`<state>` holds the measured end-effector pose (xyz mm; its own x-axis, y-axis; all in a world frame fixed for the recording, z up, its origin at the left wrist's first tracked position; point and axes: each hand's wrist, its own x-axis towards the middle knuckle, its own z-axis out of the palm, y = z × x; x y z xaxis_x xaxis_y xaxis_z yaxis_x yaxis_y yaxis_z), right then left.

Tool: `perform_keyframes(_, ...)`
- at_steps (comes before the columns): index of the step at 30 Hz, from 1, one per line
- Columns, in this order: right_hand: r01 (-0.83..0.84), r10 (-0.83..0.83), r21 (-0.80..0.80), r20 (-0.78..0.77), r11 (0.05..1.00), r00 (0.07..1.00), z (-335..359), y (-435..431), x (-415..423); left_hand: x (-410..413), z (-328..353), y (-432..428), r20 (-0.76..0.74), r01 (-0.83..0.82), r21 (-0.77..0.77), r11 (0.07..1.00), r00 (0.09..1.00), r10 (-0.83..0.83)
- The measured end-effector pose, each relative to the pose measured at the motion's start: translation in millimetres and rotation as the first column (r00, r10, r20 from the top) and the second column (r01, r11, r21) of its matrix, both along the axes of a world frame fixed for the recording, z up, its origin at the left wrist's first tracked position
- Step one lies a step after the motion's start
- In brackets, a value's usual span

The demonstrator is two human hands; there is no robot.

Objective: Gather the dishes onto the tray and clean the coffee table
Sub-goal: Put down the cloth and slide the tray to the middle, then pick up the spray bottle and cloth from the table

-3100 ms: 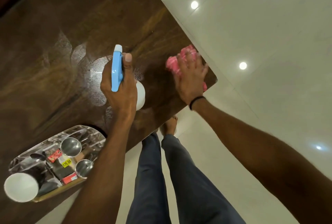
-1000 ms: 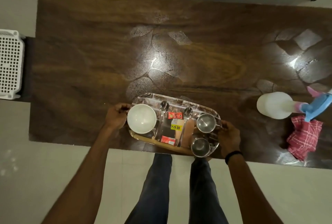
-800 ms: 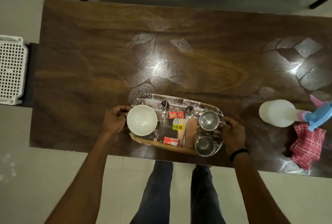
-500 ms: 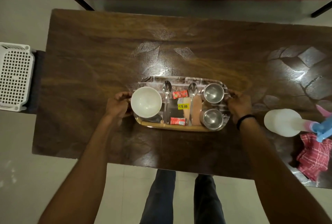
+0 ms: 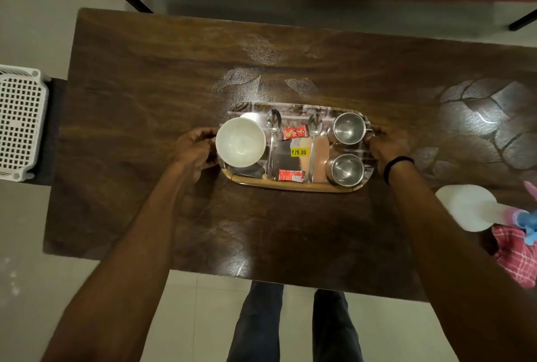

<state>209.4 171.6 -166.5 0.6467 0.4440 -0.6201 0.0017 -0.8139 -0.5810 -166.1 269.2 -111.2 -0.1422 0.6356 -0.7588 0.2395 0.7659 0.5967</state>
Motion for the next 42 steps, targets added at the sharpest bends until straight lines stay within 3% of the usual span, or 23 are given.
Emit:
perform_keyframes(25,-0.050,0.046,0.038,0.087,0.998,0.995,14,-7,-9,-1,-19,-9,-0.028,-0.101,0.094,0.990,0.994,0.104)
perform_keyframes(31,-0.132,0.126,0.012,0.215,0.991,0.968,44,-25,-29,-7,-23,-24,-0.176,-0.129,0.186,0.974,0.971,0.162)
perform_keyframes(34,-0.144,0.128,0.043,0.269,0.989,0.955,66,-45,-42,2,-10,-50,-0.346,-0.085,0.378,0.922,0.911,0.226)
perform_keyframes(37,-0.106,0.088,0.065,0.240,0.992,0.967,78,-77,-50,37,17,-91,-0.369,0.011,0.630,0.777,0.884,0.287)
perform_keyframes(42,-0.096,0.084,0.050,0.194,0.994,0.977,89,-153,-57,122,57,-169,-0.296,0.211,0.784,0.585,0.954,0.053)
